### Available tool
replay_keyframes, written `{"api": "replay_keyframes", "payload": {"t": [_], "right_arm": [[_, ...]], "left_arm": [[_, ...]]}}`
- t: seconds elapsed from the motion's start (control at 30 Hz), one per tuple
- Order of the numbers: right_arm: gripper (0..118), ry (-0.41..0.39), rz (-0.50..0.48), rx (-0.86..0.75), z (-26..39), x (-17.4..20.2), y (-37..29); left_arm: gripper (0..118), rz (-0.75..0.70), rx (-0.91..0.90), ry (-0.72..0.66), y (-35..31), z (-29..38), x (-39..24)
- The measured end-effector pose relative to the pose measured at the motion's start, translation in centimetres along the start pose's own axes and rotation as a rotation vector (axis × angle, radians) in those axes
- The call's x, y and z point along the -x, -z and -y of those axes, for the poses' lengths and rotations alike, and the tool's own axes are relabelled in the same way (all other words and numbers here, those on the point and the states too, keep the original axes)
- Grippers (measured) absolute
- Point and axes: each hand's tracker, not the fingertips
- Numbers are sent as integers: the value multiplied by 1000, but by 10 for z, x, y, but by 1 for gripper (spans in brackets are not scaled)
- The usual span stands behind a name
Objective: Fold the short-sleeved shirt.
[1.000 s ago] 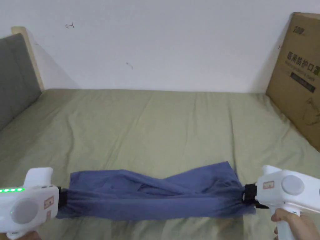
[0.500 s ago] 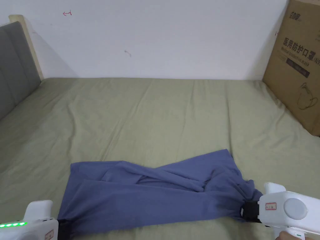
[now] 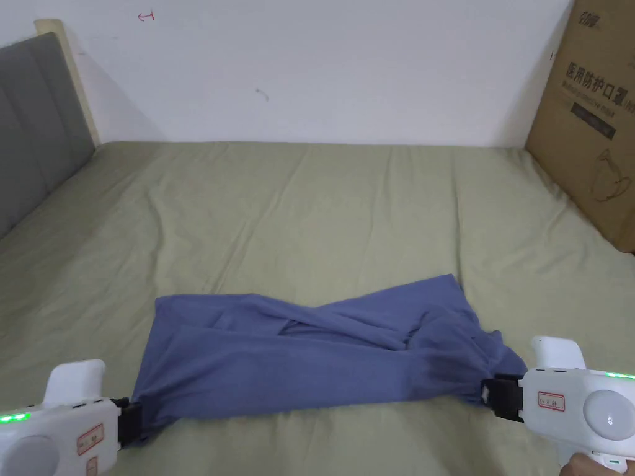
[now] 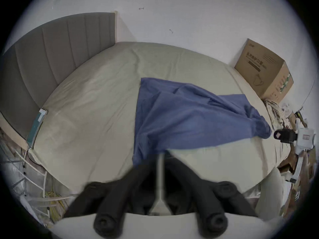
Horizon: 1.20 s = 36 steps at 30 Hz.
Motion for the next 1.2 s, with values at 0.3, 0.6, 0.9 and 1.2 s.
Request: {"api": "replay_keyframes", "payload": {"t": [0.3,0.6,0.9,1.2], "right_arm": [[1,12,-9,72,47,13,7],[1,11,-37,75,30,23,15],[1,-10,-55,88,16,36,27],[1,5,-53,130,15,29,37]], "left_arm": [[0,-14,86,59,3,41,-10],[95,-34,46,18,22,5,6],[109,-35,60,-49,70,-22,10],[5,-34,127,19,92,-14,-5]]}}
